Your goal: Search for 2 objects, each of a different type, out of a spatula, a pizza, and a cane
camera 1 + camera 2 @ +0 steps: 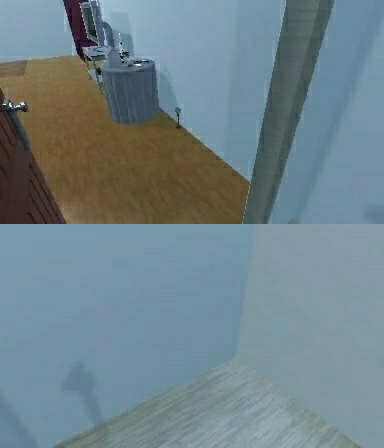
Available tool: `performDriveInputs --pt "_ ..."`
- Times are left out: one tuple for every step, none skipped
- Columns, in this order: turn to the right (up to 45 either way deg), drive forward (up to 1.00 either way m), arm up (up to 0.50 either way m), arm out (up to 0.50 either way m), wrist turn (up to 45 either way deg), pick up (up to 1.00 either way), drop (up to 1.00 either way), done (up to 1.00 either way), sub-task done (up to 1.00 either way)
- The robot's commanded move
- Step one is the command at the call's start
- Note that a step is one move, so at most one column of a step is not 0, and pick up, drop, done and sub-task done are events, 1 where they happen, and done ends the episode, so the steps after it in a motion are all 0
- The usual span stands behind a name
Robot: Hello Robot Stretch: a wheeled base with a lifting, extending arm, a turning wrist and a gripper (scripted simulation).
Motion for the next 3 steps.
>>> performDriveInputs --pt "0.0 0.2 0.0 0.0 0.0 0.0 0.0 0.0 0.0" --pt "-33.0 0.0 0.0 0.0 0.0 0.0 0.0 0.0 0.0" --pt "0.0 0.75 0.0 0.0 0.0 0.0 0.0 0.0 0.0"
